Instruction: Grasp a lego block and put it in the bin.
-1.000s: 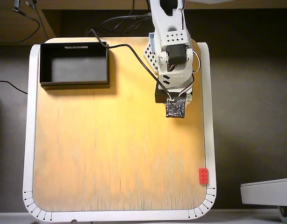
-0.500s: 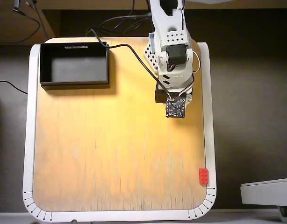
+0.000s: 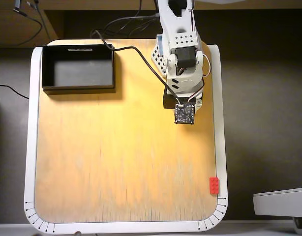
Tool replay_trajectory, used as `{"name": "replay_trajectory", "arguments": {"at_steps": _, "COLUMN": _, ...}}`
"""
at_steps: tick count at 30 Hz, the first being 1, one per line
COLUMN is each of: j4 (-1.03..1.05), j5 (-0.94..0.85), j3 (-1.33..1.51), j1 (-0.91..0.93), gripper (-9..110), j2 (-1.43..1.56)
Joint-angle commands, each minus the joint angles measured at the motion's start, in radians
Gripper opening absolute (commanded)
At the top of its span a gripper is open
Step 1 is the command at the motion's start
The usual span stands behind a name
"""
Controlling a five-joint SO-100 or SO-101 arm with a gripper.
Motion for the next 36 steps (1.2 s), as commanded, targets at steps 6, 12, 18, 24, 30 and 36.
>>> {"name": "replay_trajectory", "arguments": {"at_steps": 6, "j4": 0.003, "j5": -0.002, "j3": 0.16, "j1": 0.014, "gripper": 1, "j2": 0.087}}
{"name": "replay_trajectory", "arguments": {"at_steps": 12, "j4": 0.003, "j5": -0.002, "j3": 0.16, "j1": 0.014, "gripper": 1, "j2": 0.087}}
{"name": "replay_trajectory", "arguments": {"at_steps": 18, "j4": 0.003, "j5": -0.002, "j3": 0.16, "j1": 0.014, "gripper": 1, "j2": 0.087}}
{"name": "replay_trajectory", "arguments": {"at_steps": 24, "j4": 0.003, "j5": -0.002, "j3": 0.16, "j1": 0.014, "gripper": 1, "j2": 0.087}}
{"name": "replay_trajectory", "arguments": {"at_steps": 30, "j4": 0.003, "j5": -0.002, "j3": 0.16, "j1": 0.014, "gripper": 1, "j2": 0.087}}
{"name": "replay_trajectory", "arguments": {"at_steps": 36, "j4": 0.008, "j5": -0.041, "j3": 0.16, "j1": -0.02, "gripper": 1, "j2": 0.087}}
